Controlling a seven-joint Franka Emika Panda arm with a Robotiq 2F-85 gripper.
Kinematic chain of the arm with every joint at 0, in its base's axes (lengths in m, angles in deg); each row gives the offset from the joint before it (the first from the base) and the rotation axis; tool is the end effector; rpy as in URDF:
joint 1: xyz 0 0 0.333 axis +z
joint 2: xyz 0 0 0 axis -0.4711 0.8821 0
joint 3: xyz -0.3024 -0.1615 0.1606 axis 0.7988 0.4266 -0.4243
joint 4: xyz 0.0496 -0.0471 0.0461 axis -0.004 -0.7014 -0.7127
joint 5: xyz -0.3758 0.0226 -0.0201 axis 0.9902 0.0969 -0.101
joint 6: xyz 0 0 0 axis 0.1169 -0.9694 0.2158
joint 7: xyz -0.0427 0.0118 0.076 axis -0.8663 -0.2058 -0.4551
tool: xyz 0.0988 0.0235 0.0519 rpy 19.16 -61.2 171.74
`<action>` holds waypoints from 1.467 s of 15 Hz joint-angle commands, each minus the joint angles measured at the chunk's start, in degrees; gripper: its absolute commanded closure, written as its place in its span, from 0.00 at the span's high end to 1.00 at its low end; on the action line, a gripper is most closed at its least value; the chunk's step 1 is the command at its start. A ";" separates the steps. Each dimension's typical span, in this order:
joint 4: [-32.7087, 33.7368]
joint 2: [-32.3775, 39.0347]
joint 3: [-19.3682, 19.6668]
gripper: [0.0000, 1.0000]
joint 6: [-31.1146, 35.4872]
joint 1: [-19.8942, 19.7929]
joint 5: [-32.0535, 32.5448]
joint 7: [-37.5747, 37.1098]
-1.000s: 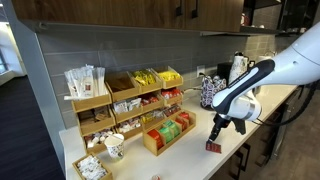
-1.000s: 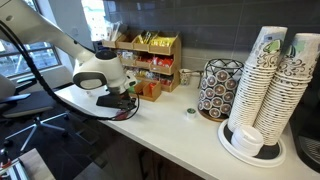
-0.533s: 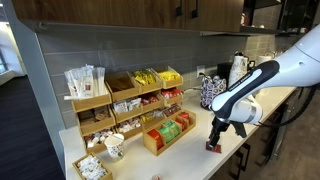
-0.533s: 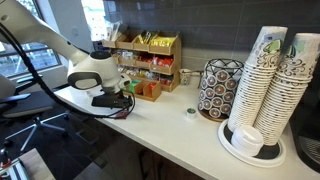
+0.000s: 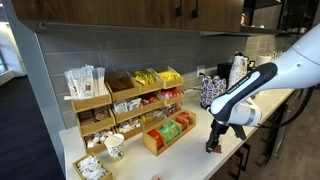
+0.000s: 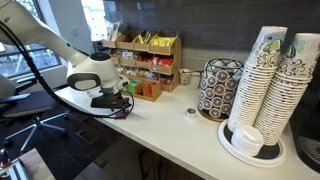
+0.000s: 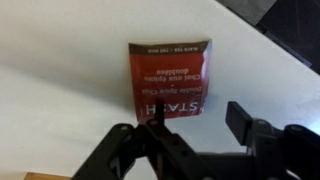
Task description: Put the red sachet on the right side of the wooden stand at the front of the counter
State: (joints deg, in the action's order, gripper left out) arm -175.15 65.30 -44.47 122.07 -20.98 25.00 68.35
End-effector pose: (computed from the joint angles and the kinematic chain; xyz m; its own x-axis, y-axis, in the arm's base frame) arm 0.4568 -0.0208 0.3477 0.7873 0.5357 0.3054 0.5772 -0.8144 -0.0594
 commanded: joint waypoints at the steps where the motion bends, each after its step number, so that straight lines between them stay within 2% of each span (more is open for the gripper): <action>1: -0.54 0.85 0.06 0.38 0.41 -0.06 0.87 0.65; 4: -0.21 1.24 0.09 0.18 0.41 -0.15 0.64 0.79; 5: -0.13 1.27 0.07 0.04 0.46 -0.14 0.59 0.82; 6: -0.10 1.25 0.07 0.01 0.52 -0.15 0.61 0.79; 10: -0.18 0.26 0.18 0.00 0.49 -0.30 -0.34 1.29; 13: -0.45 -3.14 0.27 0.00 -0.06 -0.41 -3.99 3.53; 15: -0.32 -5.67 0.20 0.00 0.19 -0.11 -9.06 7.56; 20: 1.35 -10.87 0.64 0.00 1.23 2.56 -25.68 26.38; 21: 1.86 -9.03 0.05 0.01 0.43 1.12 -20.96 20.89; 22: 2.00 -9.94 0.05 0.01 0.43 1.43 -22.88 23.12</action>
State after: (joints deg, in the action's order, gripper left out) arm -173.15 55.33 -44.42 122.50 -19.54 2.07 91.53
